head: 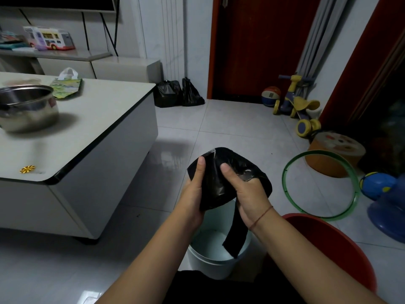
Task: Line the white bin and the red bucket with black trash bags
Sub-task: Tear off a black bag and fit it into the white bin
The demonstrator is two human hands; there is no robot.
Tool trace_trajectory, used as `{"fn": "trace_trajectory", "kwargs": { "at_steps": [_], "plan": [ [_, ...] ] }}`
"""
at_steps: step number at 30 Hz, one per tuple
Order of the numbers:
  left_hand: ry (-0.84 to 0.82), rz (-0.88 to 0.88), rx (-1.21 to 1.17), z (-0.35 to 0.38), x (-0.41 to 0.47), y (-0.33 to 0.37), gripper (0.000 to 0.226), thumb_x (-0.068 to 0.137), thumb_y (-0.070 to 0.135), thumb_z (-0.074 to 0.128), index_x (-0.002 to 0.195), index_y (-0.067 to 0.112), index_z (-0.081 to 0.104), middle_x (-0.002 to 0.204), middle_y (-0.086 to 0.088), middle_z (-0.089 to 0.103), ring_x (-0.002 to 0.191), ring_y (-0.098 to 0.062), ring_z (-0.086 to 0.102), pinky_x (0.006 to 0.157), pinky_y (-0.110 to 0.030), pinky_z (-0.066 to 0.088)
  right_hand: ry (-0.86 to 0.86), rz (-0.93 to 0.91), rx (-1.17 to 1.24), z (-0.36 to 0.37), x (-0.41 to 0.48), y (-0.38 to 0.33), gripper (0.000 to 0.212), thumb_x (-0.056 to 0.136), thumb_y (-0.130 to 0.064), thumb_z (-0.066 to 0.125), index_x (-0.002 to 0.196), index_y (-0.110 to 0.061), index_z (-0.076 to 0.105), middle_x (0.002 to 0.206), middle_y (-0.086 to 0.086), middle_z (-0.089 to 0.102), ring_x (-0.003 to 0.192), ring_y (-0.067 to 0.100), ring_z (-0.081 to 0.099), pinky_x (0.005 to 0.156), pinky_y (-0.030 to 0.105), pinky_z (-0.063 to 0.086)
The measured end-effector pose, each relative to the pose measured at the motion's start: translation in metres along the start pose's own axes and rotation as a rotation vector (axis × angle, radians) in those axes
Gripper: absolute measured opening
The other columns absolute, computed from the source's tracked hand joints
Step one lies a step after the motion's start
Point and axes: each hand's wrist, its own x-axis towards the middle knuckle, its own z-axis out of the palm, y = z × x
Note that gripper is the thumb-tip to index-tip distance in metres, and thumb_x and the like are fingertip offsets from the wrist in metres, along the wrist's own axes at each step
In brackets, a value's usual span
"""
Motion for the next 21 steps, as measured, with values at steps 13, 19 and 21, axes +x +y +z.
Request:
{"fn": "trace_trajectory", "kwargs": {
  "at_steps": [13,19,21],
  "plan": [
    [0.332,0.094,-0.022,0.0023,-0.0003,0.0038,0.069,0.063,0.059,0.073,0.116,0.016,0.058,0.104,-0.009,0.072,0.092,-0.027,0.071,0.075,-0.043,0.060,-0.365,-0.032,-0.258,-0.0039,-0.0087,0.0042,0.046,0.059,-0.044,0.082,0.098,-0.022,0.075,0.105,0.000,0.074,0.104,0.014,0.068,0.095,0.029,0.051],
    [0.303,0.151,0.004,0.0073,-0.0024,0.0040,0.075,0.060,0.063,0.069,0.119,0.020,0.052,0.109,-0.005,0.069,0.092,-0.020,0.071,0.064,-0.032,0.059,-0.168,-0.007,-0.393,0.0018,-0.0054,0.0076,0.027,0.084,-0.040,0.064,0.097,-0.017,0.072,0.094,0.002,0.076,0.096,0.018,0.070,0.088,0.029,0.054],
    [0.262,0.115,0.033,0.0069,-0.0016,0.0036,0.076,0.061,0.068,0.063,0.123,0.025,0.051,0.114,-0.002,0.066,0.100,-0.021,0.067,0.076,-0.038,0.059,-0.021,0.005,-0.467,0.0024,-0.0007,0.0074,0.037,0.090,-0.049,0.053,0.093,-0.017,0.071,0.094,0.008,0.075,0.096,0.025,0.069,0.089,0.038,0.054]
  ]
}}
